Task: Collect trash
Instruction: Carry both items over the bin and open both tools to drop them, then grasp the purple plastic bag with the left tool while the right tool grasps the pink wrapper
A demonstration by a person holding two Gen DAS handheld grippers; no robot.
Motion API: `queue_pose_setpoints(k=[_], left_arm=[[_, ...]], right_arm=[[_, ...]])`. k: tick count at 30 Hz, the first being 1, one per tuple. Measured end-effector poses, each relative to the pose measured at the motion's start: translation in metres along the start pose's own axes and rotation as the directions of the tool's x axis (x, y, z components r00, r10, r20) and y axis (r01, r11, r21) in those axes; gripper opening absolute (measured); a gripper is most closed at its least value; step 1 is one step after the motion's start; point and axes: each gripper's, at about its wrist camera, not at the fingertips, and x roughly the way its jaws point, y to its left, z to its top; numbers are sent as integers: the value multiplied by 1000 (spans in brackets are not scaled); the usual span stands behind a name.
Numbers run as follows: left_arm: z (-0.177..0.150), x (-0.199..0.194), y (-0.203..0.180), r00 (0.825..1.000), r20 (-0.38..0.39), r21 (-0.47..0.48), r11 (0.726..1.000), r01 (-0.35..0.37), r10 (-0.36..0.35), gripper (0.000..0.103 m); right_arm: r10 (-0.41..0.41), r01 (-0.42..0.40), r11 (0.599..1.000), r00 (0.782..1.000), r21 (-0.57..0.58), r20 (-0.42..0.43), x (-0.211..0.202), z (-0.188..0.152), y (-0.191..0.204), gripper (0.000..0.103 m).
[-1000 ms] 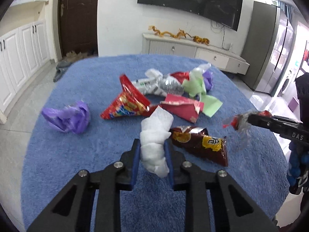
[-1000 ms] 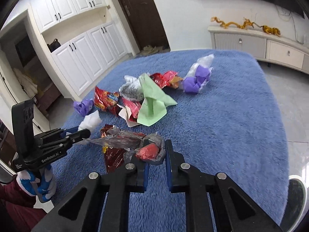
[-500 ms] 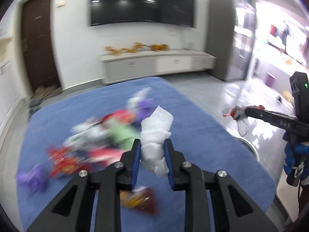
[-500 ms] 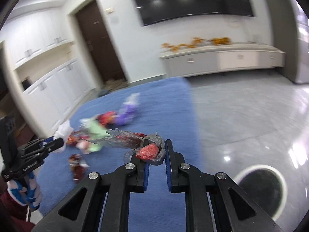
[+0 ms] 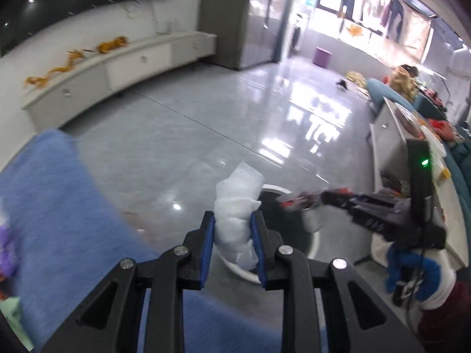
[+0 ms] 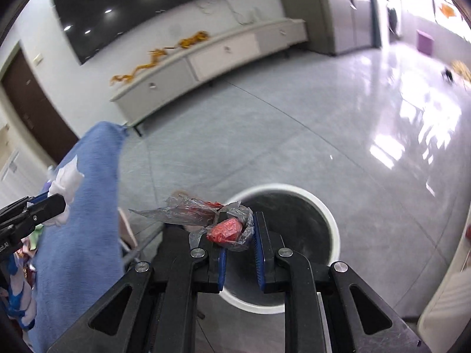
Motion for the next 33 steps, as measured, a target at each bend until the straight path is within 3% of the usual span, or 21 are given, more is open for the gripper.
queue_pose_setpoints(k=[4, 5, 7, 9, 13, 20, 27, 33], left_arm=[[20, 35, -11, 997, -48, 1, 998, 63, -63, 28], [24, 44, -14, 994, -63, -8, 997, 83, -83, 31], [29, 54, -18, 992, -82, -21, 995, 98, -99, 51], [32, 62, -22, 990, -88, -27, 994, 107, -109, 58], [39, 76, -29, 990, -103, -28, 995, 98, -100, 58], [33, 67, -22, 997, -75, -36, 999, 12, -15, 58], [19, 23, 9, 998, -3, -75, 995, -70, 70, 58], [3, -32, 51, 986, 78, -138, 981, -136, 148, 58]], right_arm=[[-10, 11, 999, 999, 51, -31, 25, 5, -25, 18], [-8, 10, 998, 999, 62, -38, 32, 5, -31, 23], [-9, 13, 997, 999, 74, -47, 39, 1, -37, 33], [-8, 13, 996, 999, 85, -54, 45, -5, -46, 38], [-16, 23, 995, 998, 101, -65, 55, -5, -58, 39], [-23, 27, 996, 998, 87, -50, 51, 1, -60, 39], [-20, 20, 999, 1000, 47, -13, 37, 8, -40, 39], [5, -5, 1000, 1000, -24, 18, 20, 12, 0, 39]])
